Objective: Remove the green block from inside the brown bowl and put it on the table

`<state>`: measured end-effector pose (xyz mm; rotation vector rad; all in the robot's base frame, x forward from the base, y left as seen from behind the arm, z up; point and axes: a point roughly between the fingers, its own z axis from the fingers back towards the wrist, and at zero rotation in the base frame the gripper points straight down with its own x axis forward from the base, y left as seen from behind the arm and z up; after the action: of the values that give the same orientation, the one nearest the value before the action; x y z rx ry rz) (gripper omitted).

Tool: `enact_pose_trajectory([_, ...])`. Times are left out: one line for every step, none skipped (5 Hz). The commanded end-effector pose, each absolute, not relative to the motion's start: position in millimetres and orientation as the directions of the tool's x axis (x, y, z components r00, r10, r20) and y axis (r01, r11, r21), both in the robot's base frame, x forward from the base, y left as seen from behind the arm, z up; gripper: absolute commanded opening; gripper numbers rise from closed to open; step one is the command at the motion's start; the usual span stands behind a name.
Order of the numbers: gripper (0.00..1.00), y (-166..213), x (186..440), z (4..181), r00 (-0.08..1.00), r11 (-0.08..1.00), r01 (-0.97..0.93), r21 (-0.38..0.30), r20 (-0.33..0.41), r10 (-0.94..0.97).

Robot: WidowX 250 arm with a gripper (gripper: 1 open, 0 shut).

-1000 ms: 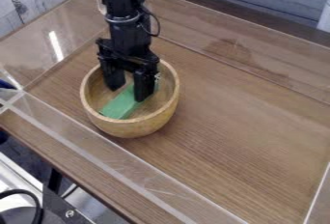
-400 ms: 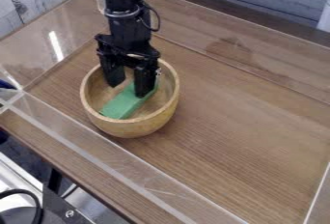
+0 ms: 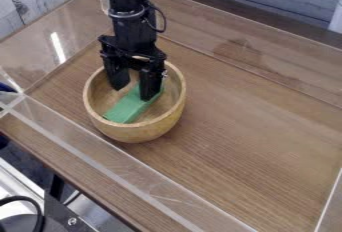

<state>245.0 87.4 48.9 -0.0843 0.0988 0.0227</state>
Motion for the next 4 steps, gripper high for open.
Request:
enact_pose_trajectory([0.00,90.3,255.6,61.7,0.999,0.998,-0.015,-0.053,-0.033,0.014])
enact_pose_trajectory([0.00,89.9,255.5,61.8,0.999,0.998,-0.019,-0.053,-0.034,0.017])
enact_pose_trajectory([0.00,88.8,256.3,68.2,0.999,0.998,-0.022,-0.050,-0.030,0.021])
enact_pose_trajectory([0.00,87.2,257.6,76.9,0.999,0.999,-0.026,-0.046,-0.024,0.025])
